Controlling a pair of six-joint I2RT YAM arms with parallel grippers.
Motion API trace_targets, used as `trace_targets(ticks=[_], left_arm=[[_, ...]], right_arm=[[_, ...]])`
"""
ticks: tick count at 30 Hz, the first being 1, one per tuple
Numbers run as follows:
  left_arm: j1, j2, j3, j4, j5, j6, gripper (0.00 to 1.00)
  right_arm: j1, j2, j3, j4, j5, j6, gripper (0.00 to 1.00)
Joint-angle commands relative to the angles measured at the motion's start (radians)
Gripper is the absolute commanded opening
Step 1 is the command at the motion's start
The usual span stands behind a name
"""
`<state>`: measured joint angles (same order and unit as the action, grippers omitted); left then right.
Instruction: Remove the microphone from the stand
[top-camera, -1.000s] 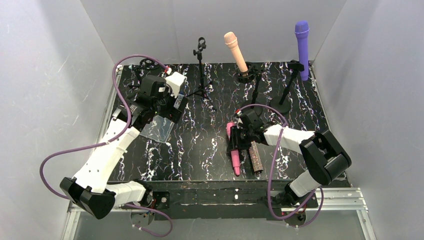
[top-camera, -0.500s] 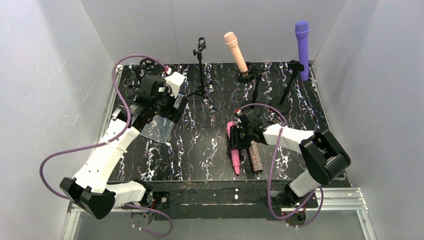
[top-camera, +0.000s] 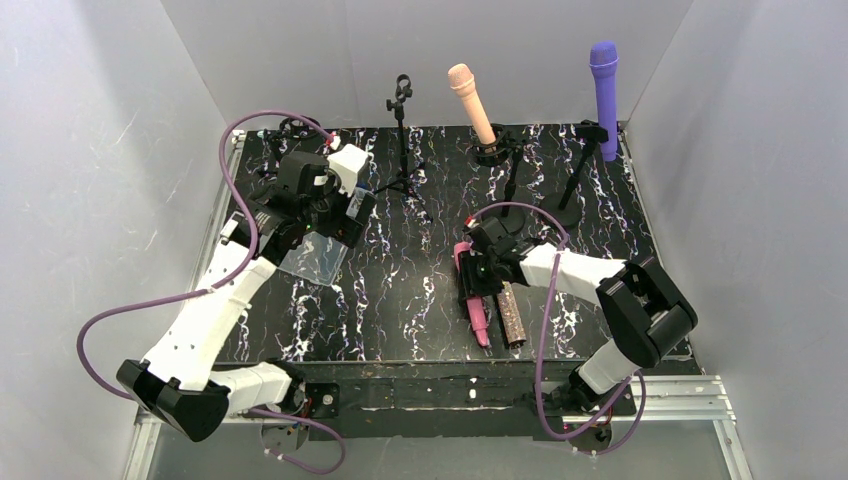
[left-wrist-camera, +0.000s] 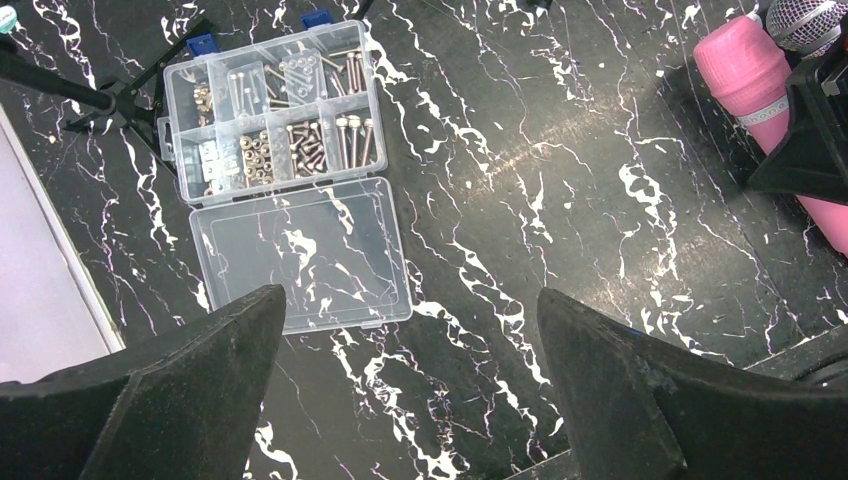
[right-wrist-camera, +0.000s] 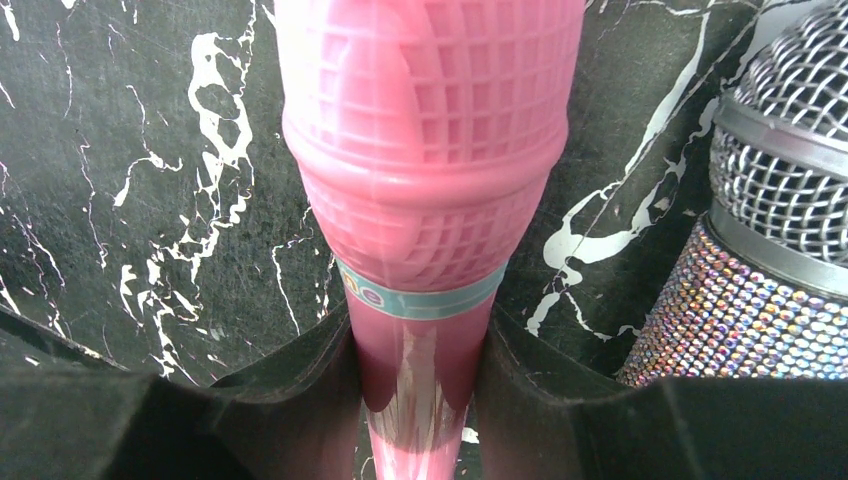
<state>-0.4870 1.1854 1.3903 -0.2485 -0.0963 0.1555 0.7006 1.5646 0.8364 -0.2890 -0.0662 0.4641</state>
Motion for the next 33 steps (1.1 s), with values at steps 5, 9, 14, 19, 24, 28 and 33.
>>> trace_targets(ticks=[5, 9, 14, 19, 24, 28, 33], left_arm=[[0.004, -0.032, 0.008, -0.039, 0.005, 0.011, 0.98], [0.004, -0.03, 0.008, -0.04, 0.011, 0.012, 0.98], [0.003, -0.02, 0.016, -0.04, 0.013, 0.022, 0.98], [0.004, -0.016, 0.02, -0.04, 0.015, 0.026, 0.98], [0.004, -0.017, 0.018, -0.04, 0.013, 0.032, 0.98], [0.004, -0.018, 0.016, -0.039, 0.013, 0.035, 0.98], [0.004, -0.02, 0.016, -0.04, 0.013, 0.036, 0.98]], right_arm=[[0.0, 0.058, 0.019, -0.039, 0.061, -0.037, 0.3], [0.0, 0.063, 0.019, -0.039, 0.058, -0.036, 0.31], [0.0, 0.072, 0.028, -0.044, 0.054, -0.034, 0.34], [0.0, 0.087, 0.04, -0.052, 0.051, -0.033, 0.4], [0.0, 0.098, 0.051, -0.06, 0.05, -0.032, 0.44], [0.0, 0.094, 0.046, -0.061, 0.052, -0.037, 0.49], [0.0, 0.089, 0.037, -0.058, 0.057, -0.04, 0.51]])
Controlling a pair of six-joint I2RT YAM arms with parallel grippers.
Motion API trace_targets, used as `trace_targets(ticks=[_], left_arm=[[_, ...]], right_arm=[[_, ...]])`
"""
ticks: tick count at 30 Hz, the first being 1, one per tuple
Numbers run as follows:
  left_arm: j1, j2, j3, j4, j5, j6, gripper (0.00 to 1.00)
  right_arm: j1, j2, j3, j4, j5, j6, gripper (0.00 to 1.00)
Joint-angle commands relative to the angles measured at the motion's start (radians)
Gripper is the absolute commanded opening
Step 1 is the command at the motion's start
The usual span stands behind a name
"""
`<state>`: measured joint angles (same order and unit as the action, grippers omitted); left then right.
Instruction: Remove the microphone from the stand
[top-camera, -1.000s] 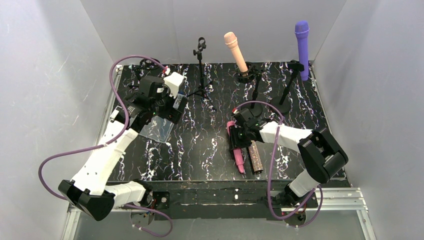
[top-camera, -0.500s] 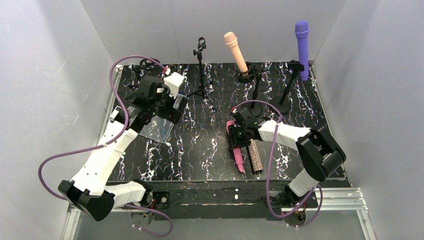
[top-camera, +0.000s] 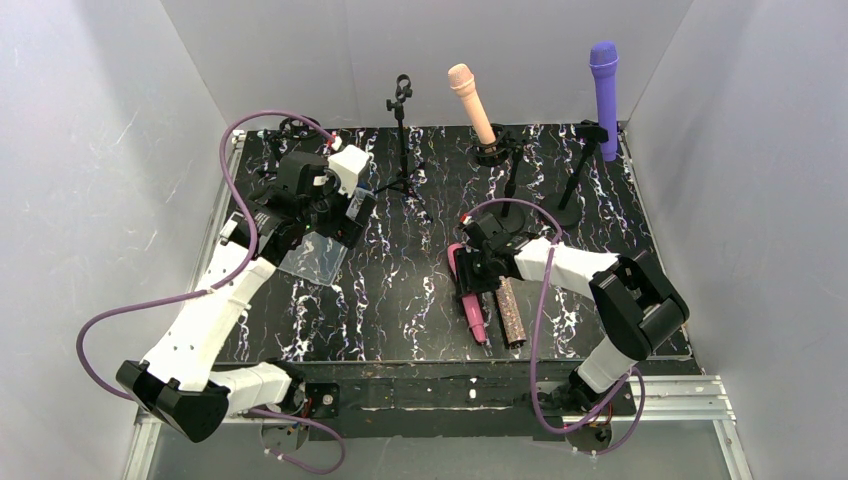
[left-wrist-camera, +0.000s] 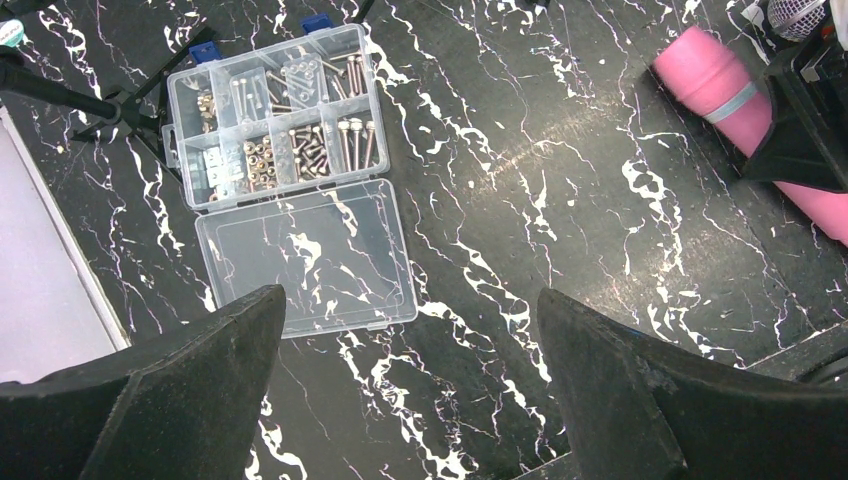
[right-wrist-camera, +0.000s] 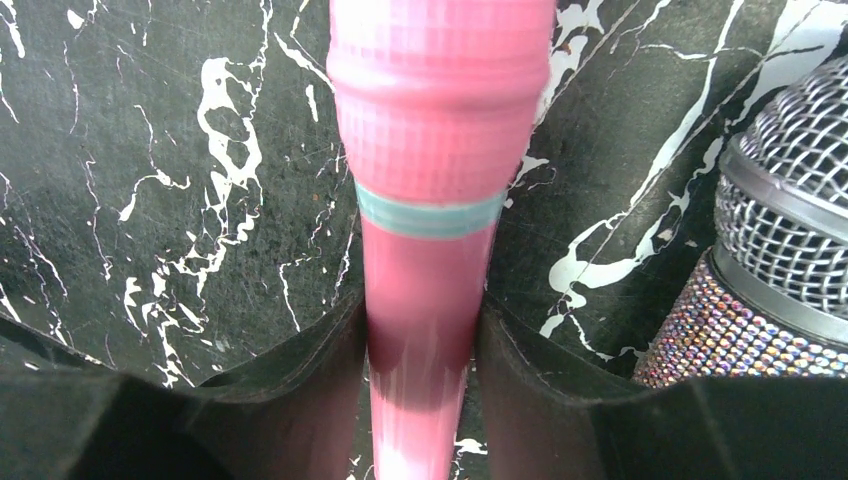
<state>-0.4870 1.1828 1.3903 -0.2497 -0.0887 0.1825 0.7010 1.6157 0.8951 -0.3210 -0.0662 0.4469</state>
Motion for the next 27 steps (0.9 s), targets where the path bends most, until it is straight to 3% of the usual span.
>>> trace_targets(ticks=[1, 7, 17, 27], left_arm=[[0.003, -0.018, 0.015, -0.039, 0.005, 0.009, 0.98], [0.003, -0.018, 0.012, -0.038, 0.003, 0.004, 0.98], [0.004, 0.024, 0.032, -0.023, 0.014, 0.019, 0.98], [0.004, 0.053, 0.037, 0.036, -0.002, 0.038, 0.98]], right_arm=[[0.0, 0.038, -0.02, -0.026, 0.057, -0.023, 0.51], [0.0, 0.027, -0.014, -0.026, 0.06, -0.036, 0.52], [0.002, -0.07, 0.091, -0.068, 0.141, -0.128, 0.72], [0.003, -0.148, 0.187, -0.081, 0.083, -0.177, 0.78]])
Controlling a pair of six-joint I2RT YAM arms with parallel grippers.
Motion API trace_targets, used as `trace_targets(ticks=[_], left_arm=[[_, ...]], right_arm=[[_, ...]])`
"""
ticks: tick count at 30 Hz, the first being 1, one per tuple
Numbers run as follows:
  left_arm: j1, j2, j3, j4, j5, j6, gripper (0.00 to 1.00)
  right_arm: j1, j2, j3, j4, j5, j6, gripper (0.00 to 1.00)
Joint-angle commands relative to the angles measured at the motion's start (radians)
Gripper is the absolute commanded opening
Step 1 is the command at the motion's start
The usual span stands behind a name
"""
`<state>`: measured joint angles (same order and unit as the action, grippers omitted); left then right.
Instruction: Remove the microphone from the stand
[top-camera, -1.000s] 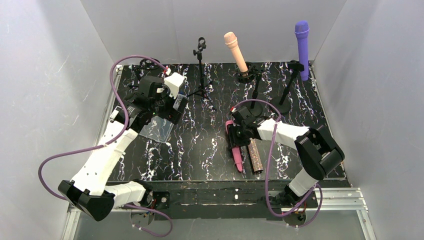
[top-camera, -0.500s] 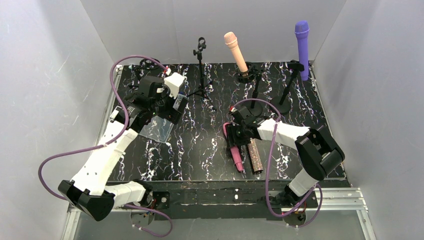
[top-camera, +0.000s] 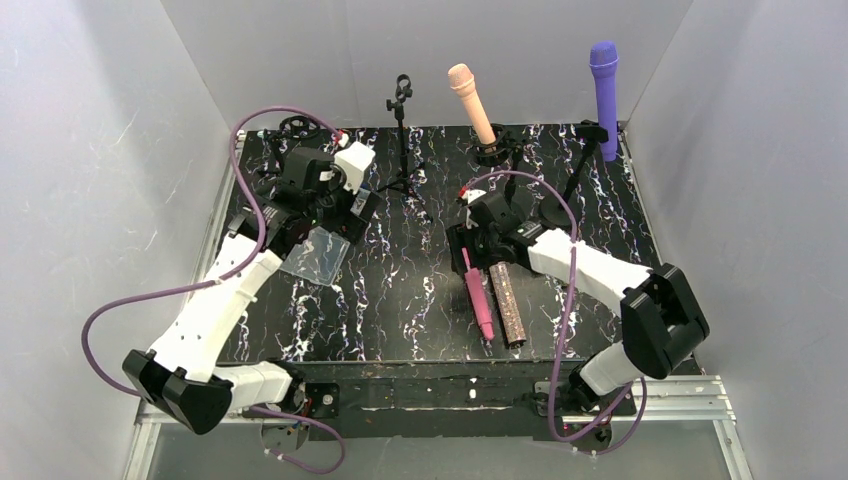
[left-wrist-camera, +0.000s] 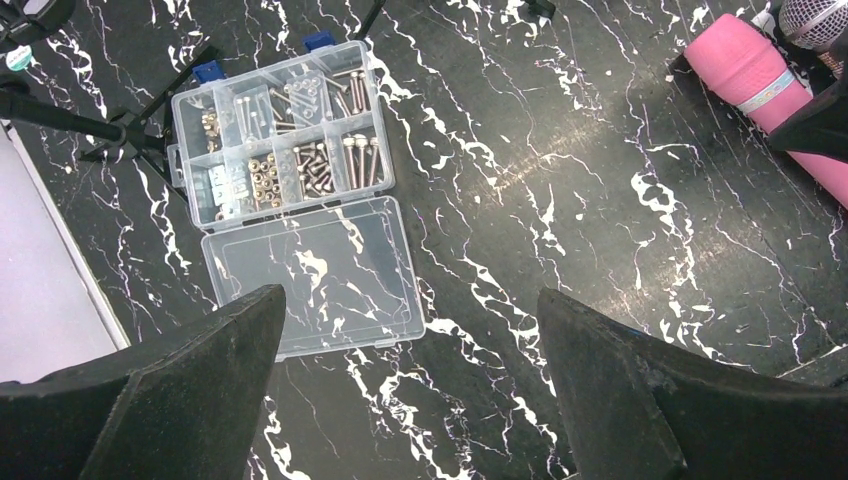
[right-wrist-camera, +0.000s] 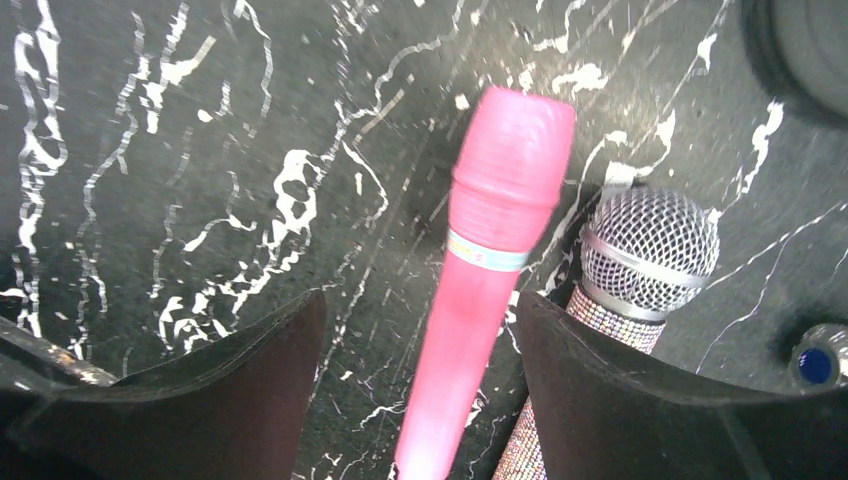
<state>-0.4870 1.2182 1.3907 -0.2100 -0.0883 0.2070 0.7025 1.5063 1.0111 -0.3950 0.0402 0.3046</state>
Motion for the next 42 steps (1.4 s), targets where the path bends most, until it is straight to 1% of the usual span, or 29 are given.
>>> trace_targets(ticks=[1, 6, 9, 12, 15, 18, 21, 23, 26, 29, 34, 37, 42], left_arm=[[0.004, 0.027, 0.042, -0.002, -0.003, 0.013, 0.98], [0.004, 0.07, 0.077, 0.015, -0.02, 0.001, 0.98], [0.004, 0.109, 0.114, 0.049, -0.03, -0.001, 0.98], [0.011, 0.174, 0.187, 0.088, -0.023, 0.007, 0.98], [0.033, 0.275, 0.305, 0.117, 0.031, 0.015, 0.98], [0.056, 0.403, 0.482, 0.103, 0.072, 0.005, 0.98], [0.076, 0.557, 0.703, 0.073, 0.072, -0.003, 0.98], [0.086, 0.643, 0.801, 0.081, 0.08, -0.004, 0.98], [0.098, 0.742, 0.904, 0.106, 0.119, -0.023, 0.98], [0.1, 0.805, 0.948, 0.167, 0.13, -0.041, 0.98], [0.099, 0.864, 0.937, 0.325, 0.141, -0.064, 0.98], [0.098, 0.905, 0.965, 0.336, 0.151, -0.076, 0.98], [0.099, 0.923, 0.973, 0.361, 0.134, -0.092, 0.98]], right_arm=[[0.001, -0.043, 0.085, -0.011, -0.032, -0.04, 0.79], [0.0, -0.081, 0.17, -0.038, 0.002, -0.099, 0.79], [-0.003, -0.116, 0.225, -0.048, 0.025, -0.173, 0.8], [-0.009, -0.162, 0.28, -0.058, 0.027, -0.259, 0.8], [-0.022, -0.201, 0.313, -0.068, 0.044, -0.352, 0.8], [-0.058, -0.229, 0.327, -0.069, 0.039, -0.38, 0.8], [-0.115, -0.251, 0.326, -0.075, -0.006, -0.364, 0.79], [-0.15, -0.266, 0.312, -0.079, -0.061, -0.34, 0.79], [-0.204, -0.285, 0.274, -0.073, -0.149, -0.3, 0.79], [-0.245, -0.299, 0.234, -0.064, -0.199, -0.262, 0.79], [-0.281, -0.325, 0.185, -0.049, -0.247, -0.246, 0.79], [-0.301, -0.339, 0.16, -0.04, -0.27, -0.233, 0.79], [-0.326, -0.359, 0.137, -0.031, -0.289, -0.225, 0.79]])
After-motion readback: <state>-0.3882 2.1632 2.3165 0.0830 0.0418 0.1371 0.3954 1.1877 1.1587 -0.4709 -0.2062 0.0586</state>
